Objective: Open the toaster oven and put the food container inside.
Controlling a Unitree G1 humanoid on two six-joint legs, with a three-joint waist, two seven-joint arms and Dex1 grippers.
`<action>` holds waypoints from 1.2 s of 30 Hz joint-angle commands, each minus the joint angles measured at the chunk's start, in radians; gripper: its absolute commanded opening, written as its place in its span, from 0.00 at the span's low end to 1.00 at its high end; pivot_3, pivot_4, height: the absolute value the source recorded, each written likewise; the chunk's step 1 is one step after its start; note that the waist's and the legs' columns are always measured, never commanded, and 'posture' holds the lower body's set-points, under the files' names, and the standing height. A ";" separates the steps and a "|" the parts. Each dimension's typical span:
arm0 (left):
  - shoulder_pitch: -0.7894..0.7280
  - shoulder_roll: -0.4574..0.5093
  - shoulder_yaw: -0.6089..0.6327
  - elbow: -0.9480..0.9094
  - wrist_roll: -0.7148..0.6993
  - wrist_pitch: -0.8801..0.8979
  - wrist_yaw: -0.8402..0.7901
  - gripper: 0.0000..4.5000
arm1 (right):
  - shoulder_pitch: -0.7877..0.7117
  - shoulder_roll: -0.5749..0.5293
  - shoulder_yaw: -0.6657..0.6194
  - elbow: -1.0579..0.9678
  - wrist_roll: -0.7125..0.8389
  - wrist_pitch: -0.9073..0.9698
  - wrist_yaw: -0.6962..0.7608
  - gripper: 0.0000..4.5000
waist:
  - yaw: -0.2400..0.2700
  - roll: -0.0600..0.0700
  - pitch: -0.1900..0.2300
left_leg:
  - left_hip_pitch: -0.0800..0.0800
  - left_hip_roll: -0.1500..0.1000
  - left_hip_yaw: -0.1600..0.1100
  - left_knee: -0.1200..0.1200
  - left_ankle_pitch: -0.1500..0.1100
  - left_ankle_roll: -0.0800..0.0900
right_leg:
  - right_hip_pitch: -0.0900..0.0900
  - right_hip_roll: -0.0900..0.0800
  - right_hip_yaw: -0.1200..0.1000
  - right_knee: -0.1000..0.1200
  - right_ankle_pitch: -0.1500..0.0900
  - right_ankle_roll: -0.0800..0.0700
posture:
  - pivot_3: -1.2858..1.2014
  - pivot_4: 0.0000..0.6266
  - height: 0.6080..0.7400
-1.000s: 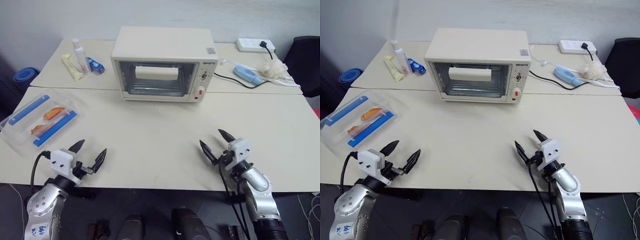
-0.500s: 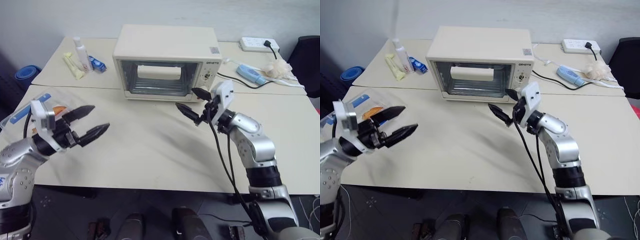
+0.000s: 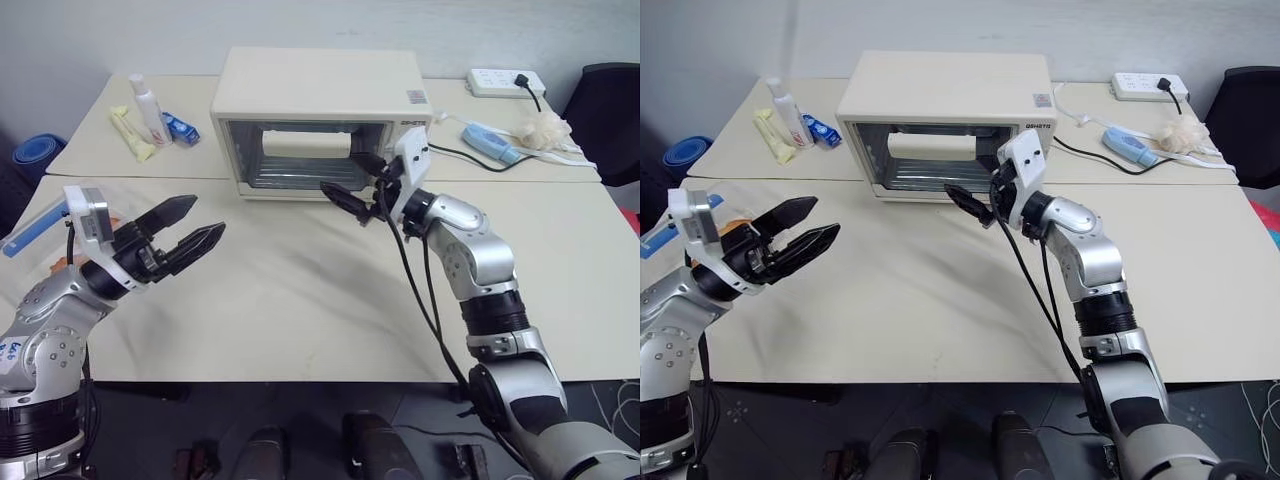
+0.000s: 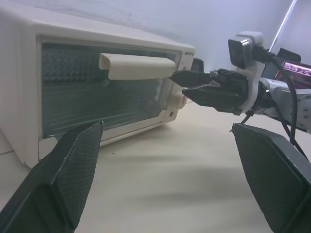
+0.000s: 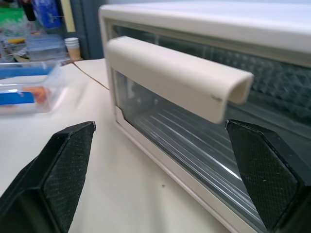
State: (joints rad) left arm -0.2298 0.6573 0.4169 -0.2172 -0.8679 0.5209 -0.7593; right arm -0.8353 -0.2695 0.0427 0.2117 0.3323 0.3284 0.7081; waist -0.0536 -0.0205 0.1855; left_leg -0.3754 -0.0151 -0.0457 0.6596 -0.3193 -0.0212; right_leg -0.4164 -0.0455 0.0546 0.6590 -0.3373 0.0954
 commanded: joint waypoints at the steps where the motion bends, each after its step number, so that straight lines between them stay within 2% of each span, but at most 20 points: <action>1: -0.009 0.007 0.028 0.008 -0.003 -0.007 0.002 1.00 | 0.008 -0.007 0.019 -0.098 0.009 -0.010 0.042 0.99 | -0.001 0.000 0.000 | 0.000 0.000 0.000 0.000 0.000 0.000 | 0.000 0.000 0.000 0.000 0.000 0.000 | 0.52 0.24 1.00; 6: -0.055 0.014 0.034 0.071 0.009 -0.018 0.000 1.00 | 0.147 -0.074 0.072 -0.223 -0.019 -0.055 0.119 0.99 | 0.000 0.000 0.000 | 0.000 0.000 0.000 0.000 0.000 0.000 | -0.001 0.000 0.000 0.000 0.000 0.000 | 0.52 0.24 1.00; 9: -0.117 0.018 0.040 0.147 0.028 -0.040 -0.003 0.87 | 0.232 -0.112 0.106 -0.261 -0.051 -0.097 0.156 1.00 | 0.002 0.000 0.000 | 0.000 0.000 0.000 0.000 0.000 0.000 | 0.000 0.000 0.000 0.000 0.000 0.000 | 0.52 0.24 1.00; 13: -0.235 0.029 -0.004 0.277 0.090 -0.074 -0.029 0.60 | 0.262 -0.114 0.115 -0.261 -0.068 -0.125 0.163 1.00 | 0.001 0.000 0.000 | 0.000 0.000 0.001 0.002 0.000 0.000 | 0.000 0.001 0.000 0.001 0.000 0.000 | 0.52 0.24 1.00; 21: -0.547 -0.010 -0.159 0.676 0.323 -0.262 -0.102 0.04 | 0.256 -0.096 0.118 -0.221 -0.090 -0.166 0.165 1.00 | 0.006 0.000 0.000 | 0.000 0.000 0.000 0.003 0.001 -0.002 | 0.000 0.001 -0.001 0.002 0.000 0.000 | 0.52 0.24 1.00; 22: -0.579 -0.019 -0.183 0.725 0.354 -0.286 -0.111 0.00 | 0.259 -0.098 0.118 -0.215 -0.095 -0.176 0.167 1.00 | 0.005 0.000 0.000 | 0.000 0.000 0.000 0.002 0.001 -0.002 | -0.001 0.001 -0.001 0.002 0.000 0.000 | 0.52 0.24 1.00; 26: -0.639 -0.038 -0.231 0.832 0.416 -0.326 -0.165 0.00 | 0.284 -0.112 0.109 -0.210 -0.107 -0.204 0.173 1.00 | 0.002 0.000 0.000 | -0.001 -0.001 0.001 0.002 0.001 -0.001 | -0.001 0.001 0.000 0.002 0.000 0.000 | 0.52 0.24 1.00; 30: -0.616 -0.029 -0.279 0.819 0.443 -0.309 -0.270 0.00 | 0.449 -0.157 0.029 -0.264 -0.066 -0.329 0.206 1.00 | 0.009 0.000 0.000 | -0.002 -0.001 0.000 0.001 0.001 -0.001 | -0.001 0.001 -0.001 0.003 0.000 0.000 | 0.52 0.24 1.00; 36: -0.535 -0.006 -0.359 0.759 0.532 -0.302 -0.314 0.00 | 0.698 -0.257 -0.091 -0.309 -0.032 -0.448 0.248 1.00 | 0.027 0.000 0.000 | -0.003 -0.002 0.001 0.003 -0.001 0.001 | -0.001 0.000 0.000 0.002 0.000 0.001 | 0.52 0.24 1.00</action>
State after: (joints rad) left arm -0.7798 0.6400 0.0786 0.5802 -0.3672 0.2273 -1.0600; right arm -0.1528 -0.5089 0.0038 -0.0497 0.2695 -0.0773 0.9455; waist -0.0266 -0.0210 0.1853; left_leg -0.3781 -0.0172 -0.0449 0.6634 -0.3198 -0.0204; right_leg -0.4174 -0.0459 0.0552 0.6597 -0.3370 0.0961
